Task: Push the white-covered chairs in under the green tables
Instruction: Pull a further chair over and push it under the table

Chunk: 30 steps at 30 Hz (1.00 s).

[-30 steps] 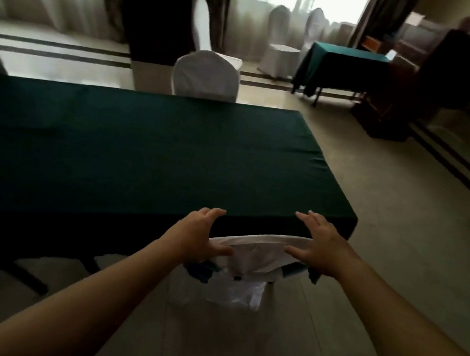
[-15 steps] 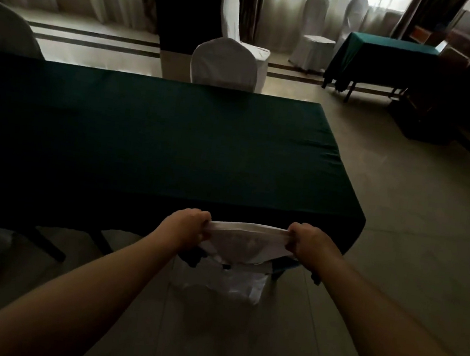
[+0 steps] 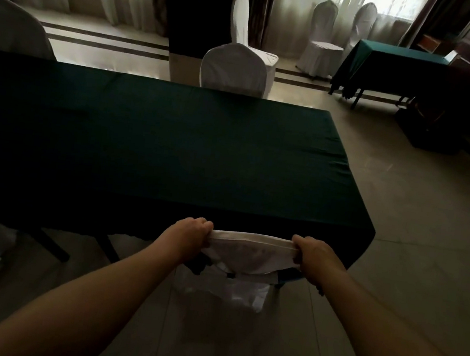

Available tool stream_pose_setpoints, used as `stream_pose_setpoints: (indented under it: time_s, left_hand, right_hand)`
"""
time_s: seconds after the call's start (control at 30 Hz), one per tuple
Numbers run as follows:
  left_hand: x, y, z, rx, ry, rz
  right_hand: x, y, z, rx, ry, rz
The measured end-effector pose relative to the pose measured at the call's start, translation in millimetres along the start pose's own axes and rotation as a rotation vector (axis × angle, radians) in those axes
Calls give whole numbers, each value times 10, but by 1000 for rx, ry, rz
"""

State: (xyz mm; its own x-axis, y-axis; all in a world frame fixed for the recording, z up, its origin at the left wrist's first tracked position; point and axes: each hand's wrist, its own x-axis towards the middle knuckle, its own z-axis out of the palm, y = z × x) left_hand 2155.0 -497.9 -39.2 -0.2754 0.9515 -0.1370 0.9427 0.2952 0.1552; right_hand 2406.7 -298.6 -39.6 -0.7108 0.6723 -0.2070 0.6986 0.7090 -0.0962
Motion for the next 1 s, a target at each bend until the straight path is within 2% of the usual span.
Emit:
stream_pose_setpoints:
  time_s: [0.43,0.7,1.0]
  left_hand:
    - [-394,-453,-1,128,7,1]
    - [-543,-757,-133,63,6,-63]
    - [-483,-744,-85,9,40,-56]
  right_hand:
    - [58,-449,82,29,-17,-139]
    - [178,-792,87,17,27,-181]
    - [242,-773,57,-6,13,-155]
